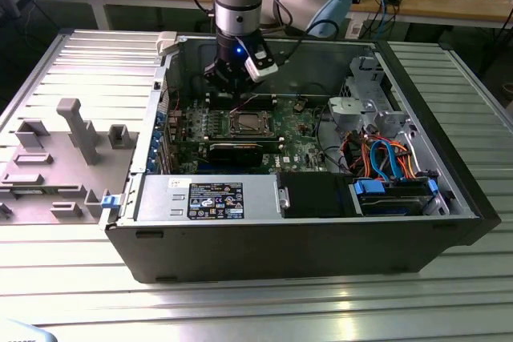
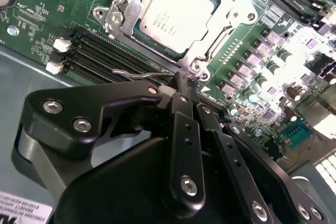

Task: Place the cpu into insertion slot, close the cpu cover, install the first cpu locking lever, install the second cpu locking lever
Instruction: 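Install the first cpu locking lever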

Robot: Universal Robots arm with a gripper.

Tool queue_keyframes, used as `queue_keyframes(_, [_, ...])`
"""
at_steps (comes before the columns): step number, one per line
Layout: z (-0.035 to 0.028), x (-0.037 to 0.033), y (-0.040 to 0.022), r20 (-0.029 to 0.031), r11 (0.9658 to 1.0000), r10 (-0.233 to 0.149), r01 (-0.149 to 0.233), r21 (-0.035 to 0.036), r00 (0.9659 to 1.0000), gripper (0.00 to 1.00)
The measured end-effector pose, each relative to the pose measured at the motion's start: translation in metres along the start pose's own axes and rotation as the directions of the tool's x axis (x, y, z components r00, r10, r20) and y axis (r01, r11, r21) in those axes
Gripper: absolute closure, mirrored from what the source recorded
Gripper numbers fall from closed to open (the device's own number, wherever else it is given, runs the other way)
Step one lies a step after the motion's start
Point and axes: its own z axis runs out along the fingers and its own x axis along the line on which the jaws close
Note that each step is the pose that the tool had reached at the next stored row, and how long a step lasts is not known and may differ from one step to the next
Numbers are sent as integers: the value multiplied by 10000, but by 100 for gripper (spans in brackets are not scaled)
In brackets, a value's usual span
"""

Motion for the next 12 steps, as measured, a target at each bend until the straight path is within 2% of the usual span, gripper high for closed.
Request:
queue_keyframes(3, [30, -15, -1, -28, 10000, 0, 0, -1, 10000, 89])
queue_keyframes(7, [55, -81, -4, -97, 10000, 0, 0, -3, 10000, 89])
queue_keyframes(9, [76, -137, -7, -163, 10000, 3, -3, -6, 9999, 89])
queue_keyframes(12, [106, -172, -9, -227, 10000, 2, -2, -8, 9997, 89])
